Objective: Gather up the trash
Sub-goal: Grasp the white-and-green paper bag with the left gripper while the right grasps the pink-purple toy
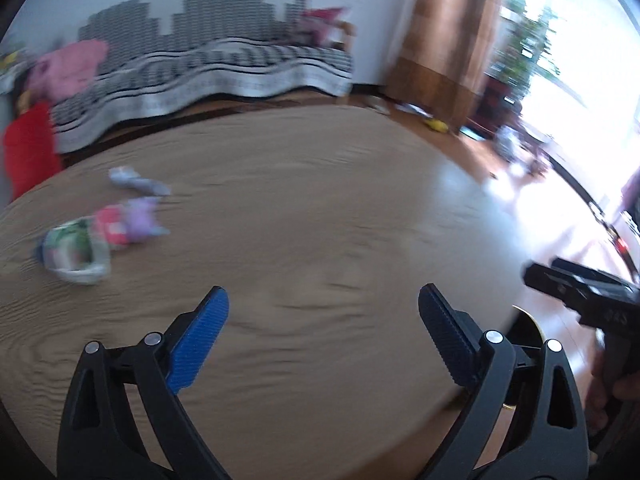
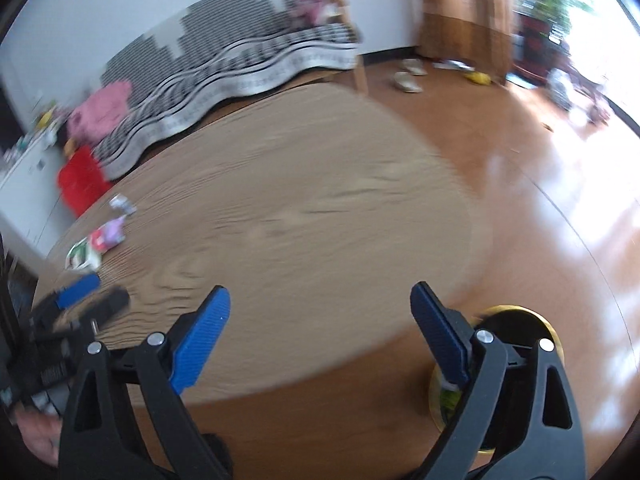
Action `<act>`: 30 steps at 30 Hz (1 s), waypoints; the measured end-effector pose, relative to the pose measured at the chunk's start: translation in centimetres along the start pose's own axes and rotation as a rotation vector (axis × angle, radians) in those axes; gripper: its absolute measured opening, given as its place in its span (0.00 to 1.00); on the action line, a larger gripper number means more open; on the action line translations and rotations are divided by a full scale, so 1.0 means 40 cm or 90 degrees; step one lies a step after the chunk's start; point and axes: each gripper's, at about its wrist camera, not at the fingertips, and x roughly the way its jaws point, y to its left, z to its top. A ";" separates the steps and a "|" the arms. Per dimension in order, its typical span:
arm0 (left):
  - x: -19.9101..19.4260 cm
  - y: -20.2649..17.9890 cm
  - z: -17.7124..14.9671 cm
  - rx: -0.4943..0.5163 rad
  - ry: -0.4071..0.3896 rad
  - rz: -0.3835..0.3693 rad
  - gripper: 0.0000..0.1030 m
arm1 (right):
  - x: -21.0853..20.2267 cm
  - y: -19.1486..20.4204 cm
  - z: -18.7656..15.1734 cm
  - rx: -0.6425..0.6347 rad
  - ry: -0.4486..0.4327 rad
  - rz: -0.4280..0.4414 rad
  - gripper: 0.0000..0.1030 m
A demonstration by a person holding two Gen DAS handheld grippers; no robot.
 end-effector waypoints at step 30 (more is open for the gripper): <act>-0.071 0.553 -0.015 -0.113 -0.040 0.181 0.71 | 0.431 0.679 0.046 -0.204 0.089 0.094 0.86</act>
